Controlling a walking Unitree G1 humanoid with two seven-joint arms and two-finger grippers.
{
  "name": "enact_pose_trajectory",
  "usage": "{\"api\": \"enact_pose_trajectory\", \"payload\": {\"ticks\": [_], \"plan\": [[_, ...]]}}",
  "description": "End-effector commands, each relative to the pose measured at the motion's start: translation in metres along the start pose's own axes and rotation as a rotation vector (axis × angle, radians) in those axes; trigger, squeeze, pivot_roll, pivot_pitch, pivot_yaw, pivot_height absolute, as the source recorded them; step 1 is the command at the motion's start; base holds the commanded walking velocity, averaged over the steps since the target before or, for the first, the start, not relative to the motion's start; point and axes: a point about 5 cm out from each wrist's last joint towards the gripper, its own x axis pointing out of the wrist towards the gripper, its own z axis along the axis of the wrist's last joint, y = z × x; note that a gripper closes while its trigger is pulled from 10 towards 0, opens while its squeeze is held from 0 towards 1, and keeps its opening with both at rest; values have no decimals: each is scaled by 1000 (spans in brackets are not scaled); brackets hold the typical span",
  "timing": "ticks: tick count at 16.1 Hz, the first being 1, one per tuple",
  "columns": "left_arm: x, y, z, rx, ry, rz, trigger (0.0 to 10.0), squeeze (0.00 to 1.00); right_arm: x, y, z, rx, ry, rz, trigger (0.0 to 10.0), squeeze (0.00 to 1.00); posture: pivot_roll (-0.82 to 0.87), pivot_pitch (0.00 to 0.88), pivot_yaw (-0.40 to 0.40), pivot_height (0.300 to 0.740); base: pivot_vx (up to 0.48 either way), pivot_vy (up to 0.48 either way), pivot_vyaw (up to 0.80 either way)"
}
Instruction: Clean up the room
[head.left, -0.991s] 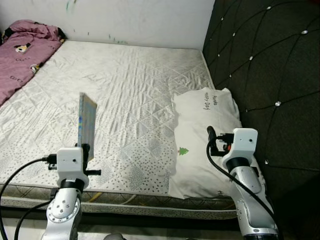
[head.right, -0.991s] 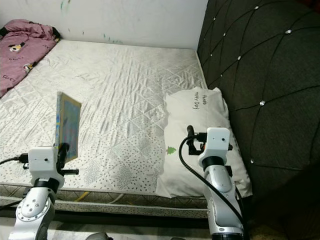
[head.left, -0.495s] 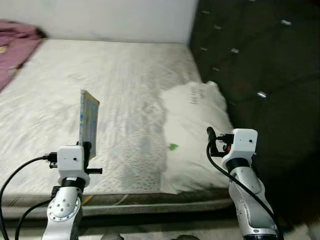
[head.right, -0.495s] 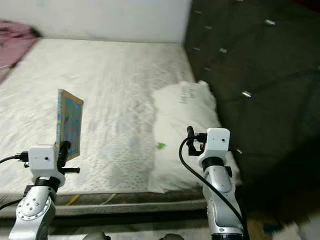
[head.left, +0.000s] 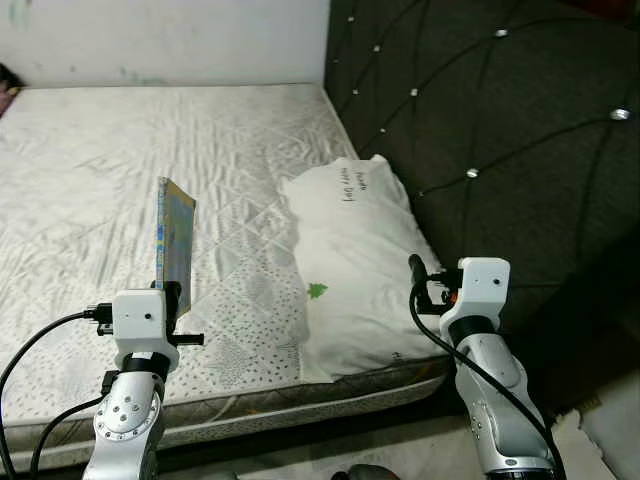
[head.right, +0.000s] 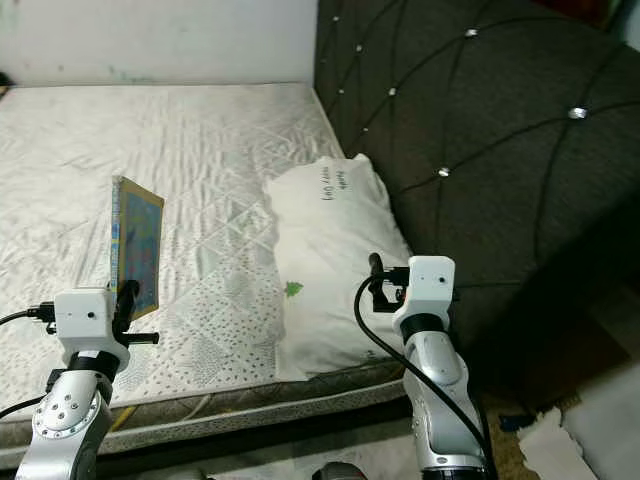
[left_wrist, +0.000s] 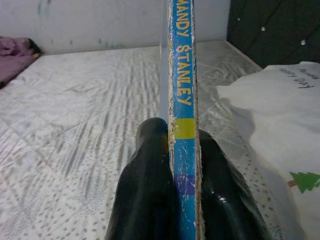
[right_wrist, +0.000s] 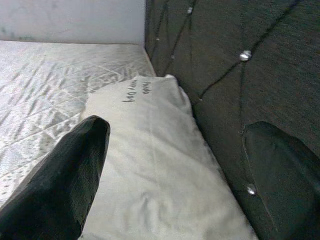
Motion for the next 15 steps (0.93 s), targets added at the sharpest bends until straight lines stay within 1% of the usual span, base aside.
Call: {"api": "enact_pose_trajectory", "payload": {"ticks": [1,3,4,5,6,15], "plan": [[4,1,13,9,-57,9,10000,0,3,1,5,1,-19,13,10000,0,45,9,-29,740,0,0,0],[4,1,13,11,-58,8,10000,0,3,3,5,2,-18,29,10000,0,44,9,-29,740,0,0,0],[5,0,15,29,-74,3,10000,0,3,5,6,5,-20,42,10000,0,44,9,-29,740,0,0,0],[4,-2,18,47,-92,-13,10000,0,3,6,6,5,-23,50,10000,0,44,9,-29,740,0,0,0],[4,-9,22,80,-123,-50,10000,0,2,7,6,6,-16,62,10000,0,44,9,-29,740,0,0,0],[5,-8,21,70,-117,-44,10000,0,3,7,3,17,6,85,10000,0,42,6,-30,740,0,0,0]]}}
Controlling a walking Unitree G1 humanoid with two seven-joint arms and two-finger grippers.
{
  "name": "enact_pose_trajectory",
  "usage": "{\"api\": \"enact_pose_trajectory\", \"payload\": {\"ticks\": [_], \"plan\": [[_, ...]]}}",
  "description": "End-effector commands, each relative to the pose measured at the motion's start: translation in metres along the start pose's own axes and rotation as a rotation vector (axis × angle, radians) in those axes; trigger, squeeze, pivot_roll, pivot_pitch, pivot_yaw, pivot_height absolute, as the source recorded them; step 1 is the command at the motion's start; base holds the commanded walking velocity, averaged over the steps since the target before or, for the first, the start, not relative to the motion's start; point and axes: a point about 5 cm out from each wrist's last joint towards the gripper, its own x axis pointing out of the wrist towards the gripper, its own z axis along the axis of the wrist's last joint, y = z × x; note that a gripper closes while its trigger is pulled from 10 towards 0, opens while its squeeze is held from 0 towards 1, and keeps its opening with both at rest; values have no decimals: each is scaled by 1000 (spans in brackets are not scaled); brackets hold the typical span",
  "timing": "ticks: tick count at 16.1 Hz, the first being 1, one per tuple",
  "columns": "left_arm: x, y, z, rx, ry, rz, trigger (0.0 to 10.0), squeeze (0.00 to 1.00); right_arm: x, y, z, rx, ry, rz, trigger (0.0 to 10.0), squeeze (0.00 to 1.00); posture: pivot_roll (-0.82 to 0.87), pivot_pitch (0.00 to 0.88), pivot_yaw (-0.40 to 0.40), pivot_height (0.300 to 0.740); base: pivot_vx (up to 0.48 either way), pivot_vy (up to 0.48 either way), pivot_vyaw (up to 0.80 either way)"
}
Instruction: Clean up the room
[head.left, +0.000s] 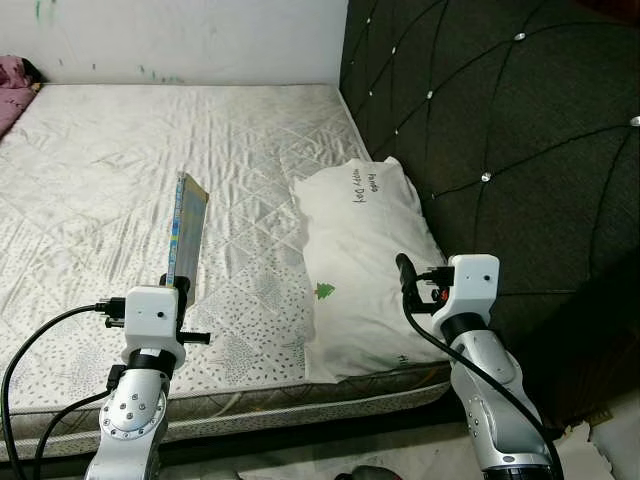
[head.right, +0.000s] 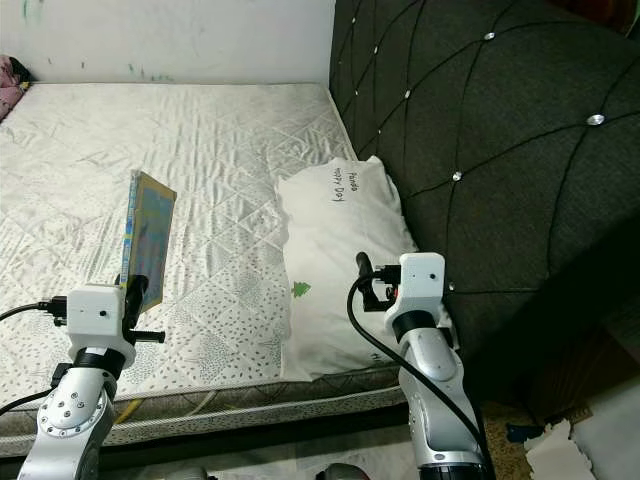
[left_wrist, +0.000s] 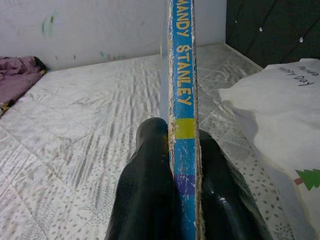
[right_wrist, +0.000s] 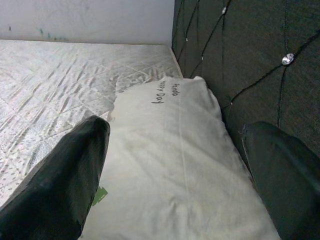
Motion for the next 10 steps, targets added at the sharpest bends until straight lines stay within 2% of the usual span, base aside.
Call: {"api": "enact_pose_trajectory", "payload": {"ticks": [1,10], "plan": [[5,0,15,-2,-78,7,10000,0,1,-1,2,-3,-2,6,10000,0,41,5,-29,740,0,0,0],[7,-1,15,-9,-77,8,10000,0,1,0,1,-5,0,19,10000,0,40,0,-30,655,0,0,0]]}}
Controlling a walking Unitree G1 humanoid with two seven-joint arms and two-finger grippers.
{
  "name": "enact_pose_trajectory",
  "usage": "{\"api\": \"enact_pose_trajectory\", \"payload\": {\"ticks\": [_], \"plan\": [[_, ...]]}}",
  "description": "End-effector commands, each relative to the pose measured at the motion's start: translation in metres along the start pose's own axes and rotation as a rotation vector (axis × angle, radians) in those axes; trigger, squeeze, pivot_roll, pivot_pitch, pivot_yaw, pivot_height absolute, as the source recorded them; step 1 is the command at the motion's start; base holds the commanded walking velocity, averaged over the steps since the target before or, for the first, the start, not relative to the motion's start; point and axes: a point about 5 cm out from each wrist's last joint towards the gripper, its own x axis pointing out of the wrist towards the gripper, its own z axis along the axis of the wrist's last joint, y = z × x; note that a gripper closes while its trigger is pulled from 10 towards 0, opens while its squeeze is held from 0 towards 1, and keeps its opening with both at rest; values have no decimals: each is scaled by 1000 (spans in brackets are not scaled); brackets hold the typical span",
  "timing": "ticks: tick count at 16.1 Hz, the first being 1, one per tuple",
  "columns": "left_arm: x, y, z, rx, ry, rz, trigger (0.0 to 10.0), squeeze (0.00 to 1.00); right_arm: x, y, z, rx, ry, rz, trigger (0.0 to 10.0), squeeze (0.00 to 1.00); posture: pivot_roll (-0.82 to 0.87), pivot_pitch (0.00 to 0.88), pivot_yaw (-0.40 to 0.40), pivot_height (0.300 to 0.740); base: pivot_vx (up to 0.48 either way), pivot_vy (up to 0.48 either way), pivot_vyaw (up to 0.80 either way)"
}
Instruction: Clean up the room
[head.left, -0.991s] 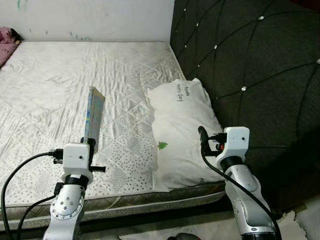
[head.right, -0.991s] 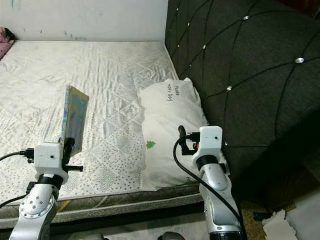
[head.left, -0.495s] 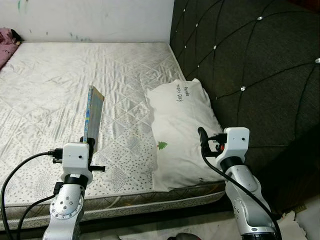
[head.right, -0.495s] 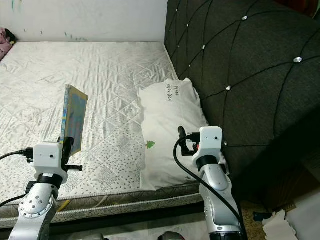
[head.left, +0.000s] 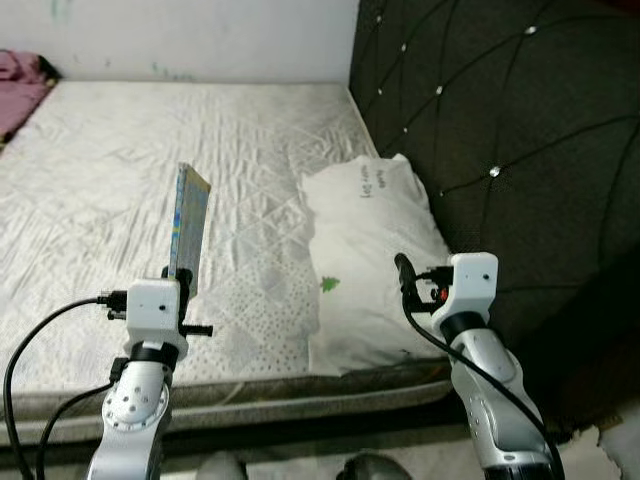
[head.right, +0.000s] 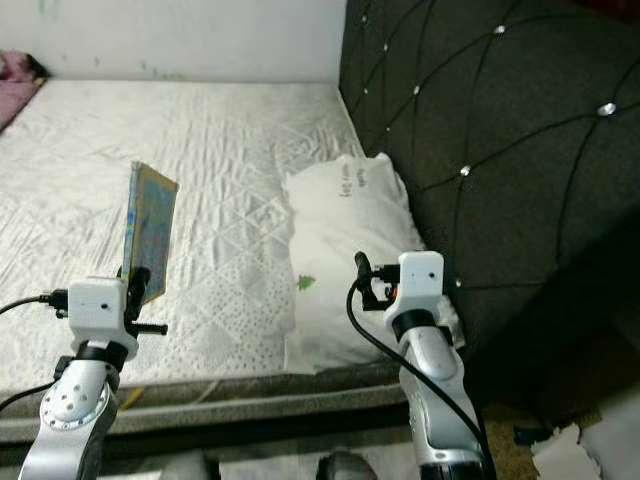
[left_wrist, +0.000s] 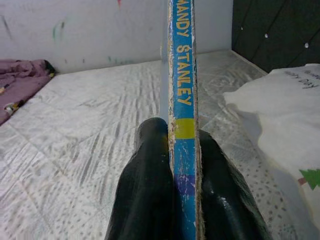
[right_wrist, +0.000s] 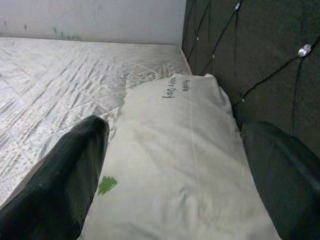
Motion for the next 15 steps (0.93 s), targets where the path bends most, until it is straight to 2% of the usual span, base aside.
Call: {"api": "enact_pose_trajectory", "payload": {"ticks": [1,15], "plan": [[2,1,9,-3,-50,9,10000,0,0,-1,0,-1,3,3,10000,0,39,0,-30,651,0,0,0],[5,2,9,-17,-43,50,10000,0,2,1,-2,-5,27,29,10000,0,42,7,-41,651,0,0,0]]}}
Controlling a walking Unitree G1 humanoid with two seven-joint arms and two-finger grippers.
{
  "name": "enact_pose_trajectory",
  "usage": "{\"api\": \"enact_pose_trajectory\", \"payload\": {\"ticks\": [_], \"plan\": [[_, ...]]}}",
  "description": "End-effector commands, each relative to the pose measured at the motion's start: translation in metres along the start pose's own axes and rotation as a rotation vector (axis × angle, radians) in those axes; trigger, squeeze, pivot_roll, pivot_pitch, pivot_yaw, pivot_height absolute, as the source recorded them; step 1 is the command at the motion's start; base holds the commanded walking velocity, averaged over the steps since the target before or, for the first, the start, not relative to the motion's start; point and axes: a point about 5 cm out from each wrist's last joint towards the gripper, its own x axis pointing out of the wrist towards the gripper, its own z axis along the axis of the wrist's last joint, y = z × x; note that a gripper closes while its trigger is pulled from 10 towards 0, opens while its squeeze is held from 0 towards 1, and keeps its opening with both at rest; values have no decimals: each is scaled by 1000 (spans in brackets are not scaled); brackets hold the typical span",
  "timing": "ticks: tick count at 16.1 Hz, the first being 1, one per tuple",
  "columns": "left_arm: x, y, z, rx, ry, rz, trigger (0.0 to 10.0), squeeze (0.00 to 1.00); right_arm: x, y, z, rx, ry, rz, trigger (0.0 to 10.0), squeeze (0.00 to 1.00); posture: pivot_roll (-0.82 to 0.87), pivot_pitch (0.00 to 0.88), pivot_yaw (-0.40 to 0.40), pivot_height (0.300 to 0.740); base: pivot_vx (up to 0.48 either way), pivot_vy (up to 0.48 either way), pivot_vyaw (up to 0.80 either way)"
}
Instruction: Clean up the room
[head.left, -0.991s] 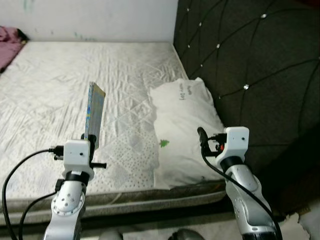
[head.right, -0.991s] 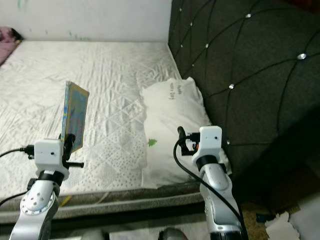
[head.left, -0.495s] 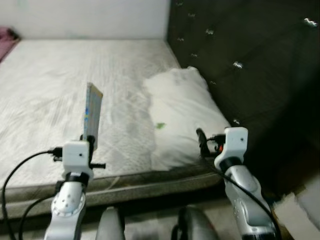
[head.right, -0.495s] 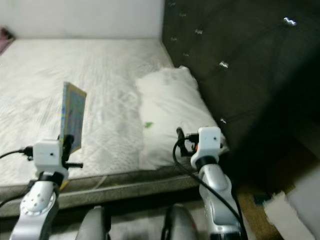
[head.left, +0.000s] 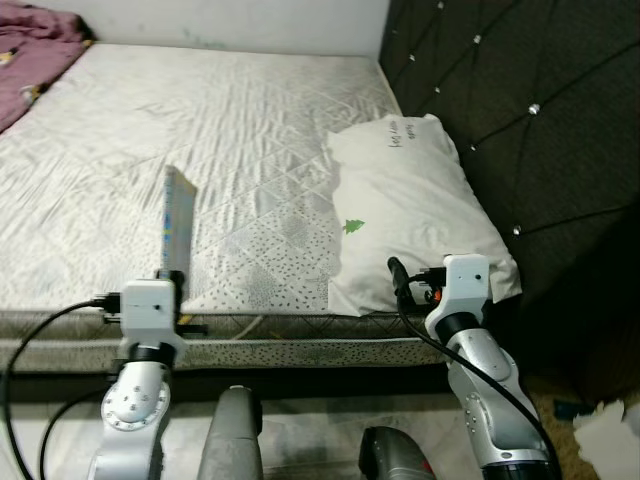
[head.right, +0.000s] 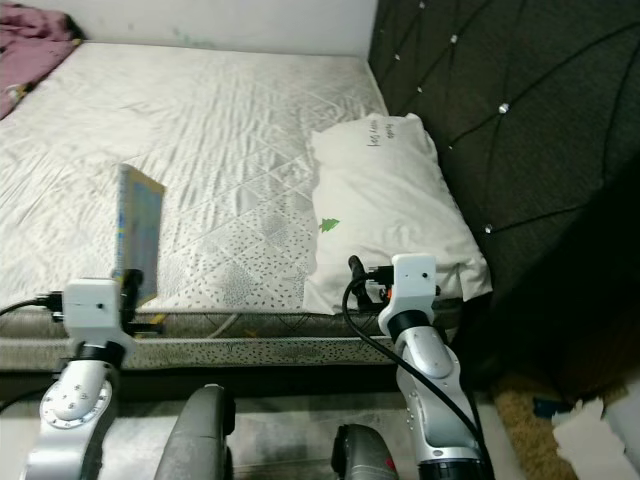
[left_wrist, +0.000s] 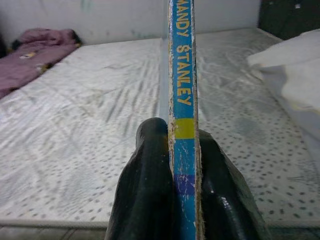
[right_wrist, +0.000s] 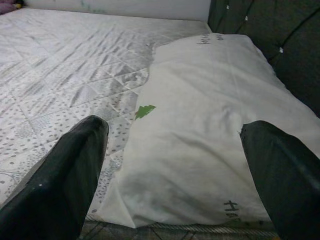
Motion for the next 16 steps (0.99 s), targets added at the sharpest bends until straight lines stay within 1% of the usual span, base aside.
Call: {"api": "enact_pose_trajectory", "payload": {"ticks": [1,4,7,8,10,11,13,16], "plan": [[3,1,13,1,-64,9,10000,0,1,-2,3,-4,-3,-1,10000,0,40,12,-40,636,0,0,0],[4,2,13,1,-61,9,10000,0,1,-2,3,-4,-3,2,10000,0,39,15,-40,596,0,0,0],[4,1,13,-3,-60,7,10000,0,1,-2,3,-5,-1,3,10000,0,36,22,-40,571,0,0,0],[5,1,13,-5,-59,7,10000,0,1,-2,3,-6,0,3,10000,0,35,23,-41,567,0,0,0],[9,1,13,-75,-60,-3,10000,0,1,-2,3,-6,3,1,10000,0,33,24,-42,567,0,0,0],[9,2,13,-76,-57,8,10000,0,1,-2,3,-7,4,1,10000,0,33,24,-42,567,0,0,0],[11,3,14,-83,-60,21,10000,0,1,-2,3,-8,4,2,10000,0,33,24,-42,567,304,0,0],[15,1,16,-91,-70,19,10000,0,2,-3,3,-9,6,3,10000,0,30,26,-44,567,354,0,0]]}}
